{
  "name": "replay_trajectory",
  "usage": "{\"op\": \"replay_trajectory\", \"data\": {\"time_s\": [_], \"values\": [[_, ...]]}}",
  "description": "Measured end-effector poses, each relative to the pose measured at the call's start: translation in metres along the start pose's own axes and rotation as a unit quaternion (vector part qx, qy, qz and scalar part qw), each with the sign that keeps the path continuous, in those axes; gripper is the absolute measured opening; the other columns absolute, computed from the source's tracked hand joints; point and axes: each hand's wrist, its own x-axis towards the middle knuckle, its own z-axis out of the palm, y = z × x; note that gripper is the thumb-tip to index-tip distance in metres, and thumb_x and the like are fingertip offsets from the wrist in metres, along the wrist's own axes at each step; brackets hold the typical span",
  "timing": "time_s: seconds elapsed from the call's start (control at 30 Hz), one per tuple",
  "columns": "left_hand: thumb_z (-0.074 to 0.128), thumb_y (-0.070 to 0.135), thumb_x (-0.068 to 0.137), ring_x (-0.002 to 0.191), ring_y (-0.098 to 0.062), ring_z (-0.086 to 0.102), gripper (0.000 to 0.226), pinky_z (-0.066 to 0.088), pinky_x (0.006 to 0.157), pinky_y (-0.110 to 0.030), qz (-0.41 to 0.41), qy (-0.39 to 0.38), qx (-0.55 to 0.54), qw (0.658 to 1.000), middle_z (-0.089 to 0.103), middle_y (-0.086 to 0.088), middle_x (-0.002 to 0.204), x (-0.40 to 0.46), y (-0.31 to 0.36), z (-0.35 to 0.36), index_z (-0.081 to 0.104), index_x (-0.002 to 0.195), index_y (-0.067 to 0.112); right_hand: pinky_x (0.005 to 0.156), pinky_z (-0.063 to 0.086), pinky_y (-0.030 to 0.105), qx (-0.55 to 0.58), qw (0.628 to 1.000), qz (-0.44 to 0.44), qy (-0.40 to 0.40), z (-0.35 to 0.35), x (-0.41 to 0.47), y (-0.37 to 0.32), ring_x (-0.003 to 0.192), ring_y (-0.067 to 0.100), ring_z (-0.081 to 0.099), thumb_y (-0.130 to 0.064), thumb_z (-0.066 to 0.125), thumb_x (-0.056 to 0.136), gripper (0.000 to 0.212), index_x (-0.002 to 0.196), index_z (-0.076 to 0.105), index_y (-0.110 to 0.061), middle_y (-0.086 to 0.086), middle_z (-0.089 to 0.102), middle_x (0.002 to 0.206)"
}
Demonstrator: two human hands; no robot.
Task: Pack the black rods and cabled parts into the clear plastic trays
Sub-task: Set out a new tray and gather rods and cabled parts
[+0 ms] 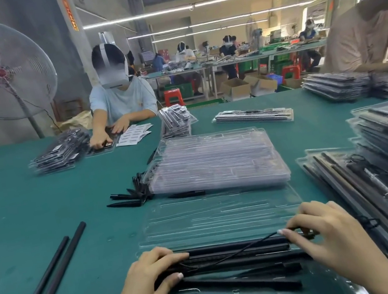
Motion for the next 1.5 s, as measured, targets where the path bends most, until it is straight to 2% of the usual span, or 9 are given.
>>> {"op": "replay_trajectory", "data": {"time_s": [0.17, 0.33, 0.47, 0.67, 0.87, 1.1, 1.27, 1.4, 1.5], "values": [[0.064, 0.038, 0.088, 0.106, 0.007, 0.042, 0.030, 0.033, 0.098, -0.023, -0.004, 0.010, 0.038, 0.999, 0.051, 0.025, 0.105, 0.001, 0.000, 0.001, 0.054, 0.111, 0.055, 0.067, 0.033, 0.027, -0.008, 0.999, -0.013, -0.041, 0.004, -0.002, 0.004, 0.056, 0.003, 0.047, -0.056, 0.046, 0.085, 0.036, 0.067, 0.067, -0.033, -0.017, 0.051, 0.064], [0.032, 0.067, 0.075, 0.102, 0.010, 0.037, 0.050, 0.031, 0.095, -0.023, -0.005, 0.013, 0.046, 0.999, 0.049, 0.026, 0.104, 0.000, 0.002, 0.004, 0.055, 0.116, 0.051, 0.068, 0.033, 0.026, 0.011, 0.998, -0.012, -0.057, 0.002, -0.001, 0.004, 0.058, 0.002, 0.049, -0.054, 0.048, 0.085, 0.031, 0.070, 0.066, -0.034, -0.018, 0.053, 0.065], [0.063, 0.044, 0.088, 0.109, 0.011, 0.033, 0.032, 0.028, 0.096, -0.020, -0.021, 0.001, 0.057, 0.998, 0.046, 0.033, 0.107, 0.003, 0.004, -0.001, 0.049, 0.111, 0.060, 0.071, 0.033, 0.026, 0.002, 0.996, -0.024, -0.083, 0.001, -0.003, 0.005, 0.060, -0.004, 0.046, -0.051, 0.056, 0.086, 0.023, 0.071, 0.066, -0.036, -0.020, 0.054, 0.065], [0.055, 0.047, 0.091, 0.104, 0.009, 0.038, 0.034, 0.022, 0.095, -0.017, -0.042, -0.014, 0.101, 0.994, 0.045, 0.027, 0.098, 0.000, 0.009, -0.002, 0.036, 0.112, 0.067, 0.074, 0.027, 0.030, -0.043, 0.999, 0.030, -0.016, 0.003, -0.001, -0.005, 0.063, 0.007, 0.045, -0.047, 0.055, 0.082, 0.033, 0.056, 0.061, -0.028, -0.014, 0.048, 0.059], [0.082, 0.019, 0.072, 0.101, 0.018, 0.051, 0.071, 0.034, 0.077, 0.002, -0.140, 0.093, -0.108, 0.980, 0.067, 0.018, 0.098, -0.008, 0.005, 0.004, 0.039, 0.123, 0.042, 0.074, 0.025, 0.030, 0.081, 0.992, 0.085, -0.035, 0.000, -0.001, -0.007, 0.064, 0.004, 0.045, -0.039, 0.064, 0.075, 0.033, 0.047, 0.054, -0.026, -0.011, 0.049, 0.052], [0.081, 0.020, 0.073, 0.102, 0.013, 0.053, 0.073, 0.032, 0.086, -0.003, -0.137, 0.091, -0.108, 0.981, 0.066, 0.016, 0.100, -0.007, 0.001, 0.005, 0.037, 0.125, 0.047, 0.073, 0.024, 0.033, 0.066, 0.993, 0.097, 0.004, 0.001, 0.001, -0.018, 0.067, -0.005, 0.049, -0.036, 0.067, 0.074, 0.007, 0.070, 0.063, -0.040, -0.027, 0.058, 0.065], [0.074, 0.019, 0.081, 0.109, 0.006, 0.048, 0.032, 0.034, 0.096, -0.011, -0.048, 0.077, -0.052, 0.994, 0.062, 0.020, 0.108, -0.009, 0.006, 0.004, 0.068, 0.097, 0.047, 0.075, 0.023, 0.028, 0.058, 0.985, 0.080, -0.142, -0.001, -0.005, -0.002, 0.065, -0.001, 0.048, -0.035, 0.071, 0.071, 0.022, 0.080, 0.059, -0.051, -0.018, 0.050, 0.057], [0.058, 0.041, 0.091, 0.113, 0.011, 0.039, 0.022, 0.033, 0.098, -0.014, -0.026, 0.050, 0.046, 0.997, 0.049, 0.031, 0.115, -0.011, 0.006, 0.005, 0.060, 0.106, 0.057, 0.079, 0.021, 0.025, 0.059, 0.982, 0.066, -0.166, -0.007, -0.004, -0.001, 0.070, -0.008, 0.049, -0.031, 0.065, 0.069, 0.020, 0.080, 0.057, -0.046, -0.014, 0.051, 0.056], [0.025, 0.063, 0.093, 0.105, 0.005, 0.043, 0.050, 0.040, 0.089, -0.020, 0.030, 0.083, 0.125, 0.988, 0.057, 0.024, 0.109, -0.012, 0.007, 0.005, 0.070, 0.106, 0.046, 0.087, 0.020, 0.029, 0.042, 0.983, 0.026, -0.177, -0.012, -0.003, -0.001, 0.073, -0.009, 0.049, -0.024, 0.061, 0.070, 0.020, 0.073, 0.054, -0.043, -0.017, 0.054, 0.065]]}}
